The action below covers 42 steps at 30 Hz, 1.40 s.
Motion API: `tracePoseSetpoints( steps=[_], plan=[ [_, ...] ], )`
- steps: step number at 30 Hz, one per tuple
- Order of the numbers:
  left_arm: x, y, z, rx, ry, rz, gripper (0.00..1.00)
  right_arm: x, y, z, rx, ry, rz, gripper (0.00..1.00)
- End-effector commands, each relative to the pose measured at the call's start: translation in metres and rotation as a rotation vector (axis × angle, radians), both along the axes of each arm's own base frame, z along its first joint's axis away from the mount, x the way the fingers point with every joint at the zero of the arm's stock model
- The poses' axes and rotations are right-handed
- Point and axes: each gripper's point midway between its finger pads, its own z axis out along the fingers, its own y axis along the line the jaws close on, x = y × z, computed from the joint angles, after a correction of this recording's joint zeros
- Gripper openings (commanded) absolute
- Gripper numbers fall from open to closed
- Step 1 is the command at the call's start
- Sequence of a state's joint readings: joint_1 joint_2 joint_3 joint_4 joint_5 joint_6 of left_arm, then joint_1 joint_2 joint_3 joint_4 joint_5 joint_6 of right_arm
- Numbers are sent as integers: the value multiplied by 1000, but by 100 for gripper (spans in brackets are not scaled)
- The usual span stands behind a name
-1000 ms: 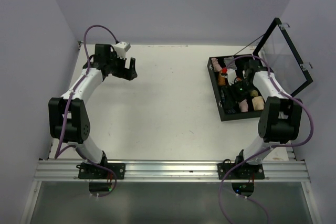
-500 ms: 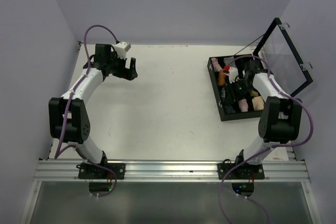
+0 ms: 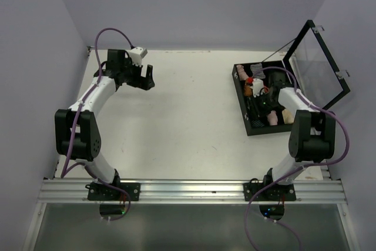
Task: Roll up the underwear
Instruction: Place the rolled underwear into the container
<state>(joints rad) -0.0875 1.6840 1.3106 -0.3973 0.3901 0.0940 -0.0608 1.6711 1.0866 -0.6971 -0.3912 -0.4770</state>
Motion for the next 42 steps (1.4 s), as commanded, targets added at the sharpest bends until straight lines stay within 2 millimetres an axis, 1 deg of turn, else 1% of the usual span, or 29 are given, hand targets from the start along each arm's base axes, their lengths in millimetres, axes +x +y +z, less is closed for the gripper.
tracePoseSetpoints(
  steps=[1,4,7,9,10,12,13,14,16,18,20,21,23,24,25,26,27,29,31,32,33,34,35,36,37,38,39,40,42],
  plan=[
    [1,-3,2,-4,-27,-18,100,-29,-6,-42,-96,139,21,31],
    [0,-2,0,7,-25,-15,100,-29,-7,-44,-108,152,27,32],
    [0,-1,2,14,-35,-16,100,-24,-4,-31,-89,137,35,34],
    [0,0,6,18,-46,-18,100,-12,-3,-10,-83,82,42,37],
    [0,0,8,17,-52,-20,100,-15,-2,-2,-77,85,46,38],
    [-2,-2,11,15,-53,-37,100,-3,0,27,-71,11,55,41],
    [-2,-3,14,14,-57,-45,100,-5,0,37,-66,10,59,43],
    [-3,-4,16,14,-61,-53,100,2,2,51,-59,-27,66,47],
    [-4,-4,19,17,-65,-67,100,-1,2,74,-59,-64,84,52],
    [-5,-3,22,23,-72,-70,100,5,3,102,-56,-137,90,63],
    [-6,-2,27,22,-82,-69,100,10,5,124,-55,-199,106,74],
    [-8,-3,27,18,-80,-79,100,12,7,133,-43,-228,112,85],
    [-10,-4,31,14,-82,-100,100,20,10,157,-33,-312,119,96],
    [-12,-3,31,12,-74,-105,100,21,20,163,-7,-328,140,99],
    [-14,-2,33,9,-70,-106,100,23,40,170,3,-341,187,98],
    [-14,-2,34,9,-73,-106,100,27,39,171,-5,-340,171,98],
    [-17,0,34,10,-59,-107,100,27,61,173,5,-348,223,98],
    [-21,2,34,6,-48,-117,100,32,86,170,42,-340,236,99],
    [-29,-1,34,1,-31,-161,100,35,125,168,91,-354,281,98],
    [-38,-2,30,-2,4,-181,100,37,138,157,94,-334,288,98],
    [-42,-4,30,-10,11,-206,100,31,165,152,111,-329,332,98],
    [-46,-5,27,-12,30,-209,100,33,184,152,143,-342,337,99],
    [-51,-4,23,-12,55,-203,100,30,200,136,144,-311,358,99],
    [-52,0,19,1,74,-170,100,21,224,131,154,-310,401,98],
    [-57,2,12,9,95,-157,100,22,238,127,172,-318,410,99],
    [-60,7,8,29,108,-138,100,18,249,120,185,-302,431,98],
    [-63,9,9,34,103,-127,100,14,262,104,181,-272,454,99],
    [-70,10,-1,39,125,-119,100,15,269,100,195,-273,451,99],
    [-75,14,-3,52,116,-100,100,12,279,83,198,-247,468,98]
  ],
)
